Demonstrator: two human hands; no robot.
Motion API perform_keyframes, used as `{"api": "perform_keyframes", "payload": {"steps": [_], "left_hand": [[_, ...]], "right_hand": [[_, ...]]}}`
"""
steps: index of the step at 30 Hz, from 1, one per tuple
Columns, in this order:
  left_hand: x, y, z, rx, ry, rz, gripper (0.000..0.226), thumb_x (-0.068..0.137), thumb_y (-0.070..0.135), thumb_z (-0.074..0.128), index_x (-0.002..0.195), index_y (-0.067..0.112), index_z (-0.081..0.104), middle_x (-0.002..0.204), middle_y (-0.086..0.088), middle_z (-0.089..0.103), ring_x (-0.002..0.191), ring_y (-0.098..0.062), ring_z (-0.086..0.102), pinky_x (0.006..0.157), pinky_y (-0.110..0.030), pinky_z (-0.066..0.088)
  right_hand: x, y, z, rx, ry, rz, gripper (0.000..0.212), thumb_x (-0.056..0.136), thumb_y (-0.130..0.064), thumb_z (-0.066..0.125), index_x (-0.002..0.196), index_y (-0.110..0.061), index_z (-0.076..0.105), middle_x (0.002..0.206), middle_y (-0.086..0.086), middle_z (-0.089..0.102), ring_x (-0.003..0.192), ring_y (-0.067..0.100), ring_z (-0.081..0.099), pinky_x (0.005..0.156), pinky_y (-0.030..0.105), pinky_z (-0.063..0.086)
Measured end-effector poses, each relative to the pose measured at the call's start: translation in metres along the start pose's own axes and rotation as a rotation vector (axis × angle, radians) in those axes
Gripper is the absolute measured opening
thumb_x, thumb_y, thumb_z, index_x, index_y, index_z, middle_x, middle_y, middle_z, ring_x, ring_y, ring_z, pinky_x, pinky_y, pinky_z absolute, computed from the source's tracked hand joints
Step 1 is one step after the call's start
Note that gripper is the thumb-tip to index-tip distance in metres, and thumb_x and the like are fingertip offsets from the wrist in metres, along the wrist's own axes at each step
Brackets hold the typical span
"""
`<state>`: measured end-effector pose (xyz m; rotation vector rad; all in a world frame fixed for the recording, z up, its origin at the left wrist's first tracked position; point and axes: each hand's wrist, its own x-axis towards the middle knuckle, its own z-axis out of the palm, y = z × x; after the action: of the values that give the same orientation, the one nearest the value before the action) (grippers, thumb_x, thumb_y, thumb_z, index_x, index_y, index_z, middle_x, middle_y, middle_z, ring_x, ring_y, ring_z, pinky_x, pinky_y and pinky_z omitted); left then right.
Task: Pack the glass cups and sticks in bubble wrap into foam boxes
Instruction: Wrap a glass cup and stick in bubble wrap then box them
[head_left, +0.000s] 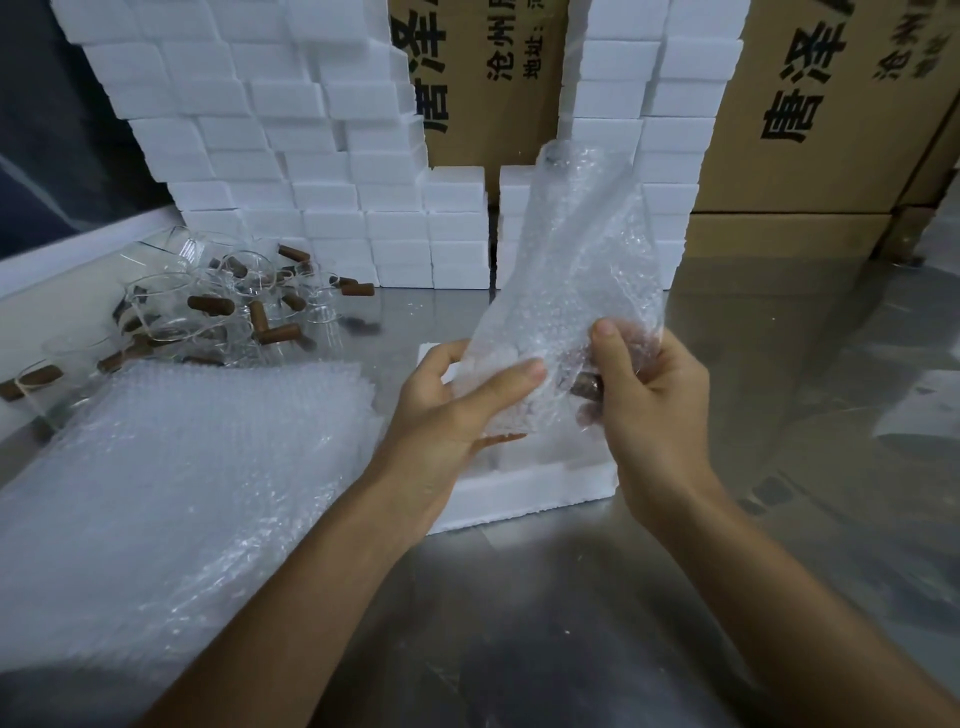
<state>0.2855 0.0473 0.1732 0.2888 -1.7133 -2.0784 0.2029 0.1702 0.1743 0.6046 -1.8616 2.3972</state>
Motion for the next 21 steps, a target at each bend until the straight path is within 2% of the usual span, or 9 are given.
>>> {"api": "perform_keyframes", "payload": {"steps": [3,6,8,10,14,16,19,21], "left_hand": [[-0.001,-0.001,0.002,0.071,0.042,0.017,0.063,0.062,0.057,0.081,0.114,0.026,0.065,0.108,0.004,0.075,0.102,-0.016,0.071,0.094,-0.044,0.054],[-0.002,0.001,0.004,0.088,0.063,0.018,0.05,0.061,0.07,0.074,0.102,0.042,0.07,0.111,0.011,0.073,0.108,-0.009,0.068,0.102,-0.045,0.047],[-0.001,0.004,0.003,0.063,0.055,-0.003,0.066,0.064,0.075,0.07,0.116,0.035,0.067,0.12,0.004,0.07,0.117,-0.019,0.064,0.105,-0.05,0.044],[0.001,0.008,0.001,-0.001,0.095,-0.022,0.072,0.07,0.072,0.068,0.123,0.024,0.065,0.122,-0.002,0.069,0.116,-0.026,0.064,0.102,-0.054,0.047],[0.002,0.006,-0.002,-0.005,0.293,0.074,0.029,0.088,0.036,0.071,0.099,0.009,0.072,0.103,-0.013,0.073,0.096,-0.025,0.069,0.094,-0.058,0.052],[0.002,0.005,-0.003,0.024,0.331,0.109,0.022,0.092,0.029,0.067,0.093,0.009,0.073,0.105,-0.02,0.071,0.097,-0.03,0.069,0.096,-0.057,0.051],[0.005,0.005,-0.004,0.026,0.357,0.134,0.026,0.099,0.033,0.056,0.097,0.015,0.074,0.103,-0.007,0.075,0.107,-0.026,0.068,0.1,-0.049,0.051],[0.006,0.004,-0.003,0.033,0.369,0.144,0.03,0.102,0.037,0.049,0.096,0.02,0.074,0.099,0.002,0.076,0.103,-0.018,0.07,0.092,-0.04,0.056]], "right_hand": [[-0.002,0.002,0.002,-0.054,0.02,-0.081,0.015,0.099,-0.02,0.061,0.087,-0.012,0.064,0.061,-0.007,0.064,0.053,0.008,0.066,0.042,0.021,0.046],[-0.006,0.004,0.005,-0.077,0.026,-0.104,0.017,0.098,-0.019,0.062,0.083,-0.012,0.063,0.058,-0.007,0.063,0.051,0.009,0.066,0.04,0.022,0.046],[-0.007,0.005,0.007,-0.076,0.022,-0.114,0.019,0.098,-0.017,0.062,0.08,-0.011,0.062,0.056,-0.007,0.061,0.049,0.008,0.064,0.039,0.022,0.045],[-0.008,0.006,0.009,-0.076,0.02,-0.124,0.02,0.098,-0.015,0.062,0.078,-0.011,0.061,0.054,-0.008,0.059,0.046,0.006,0.061,0.038,0.021,0.045],[-0.01,0.007,0.009,-0.104,0.004,-0.149,0.025,0.097,-0.015,0.063,0.074,-0.01,0.058,0.051,-0.01,0.055,0.044,0.003,0.056,0.039,0.021,0.046],[-0.009,0.008,0.009,-0.107,-0.001,-0.146,0.025,0.098,-0.016,0.063,0.074,-0.01,0.058,0.051,-0.009,0.055,0.045,0.004,0.058,0.04,0.022,0.046],[-0.007,0.007,0.009,-0.108,0.016,-0.134,0.025,0.098,-0.017,0.063,0.074,-0.011,0.059,0.052,-0.009,0.056,0.046,0.004,0.059,0.041,0.022,0.047],[-0.007,0.008,0.008,-0.1,0.021,-0.126,0.024,0.098,-0.017,0.063,0.075,-0.011,0.059,0.052,-0.011,0.057,0.046,0.002,0.059,0.041,0.021,0.046]]}}
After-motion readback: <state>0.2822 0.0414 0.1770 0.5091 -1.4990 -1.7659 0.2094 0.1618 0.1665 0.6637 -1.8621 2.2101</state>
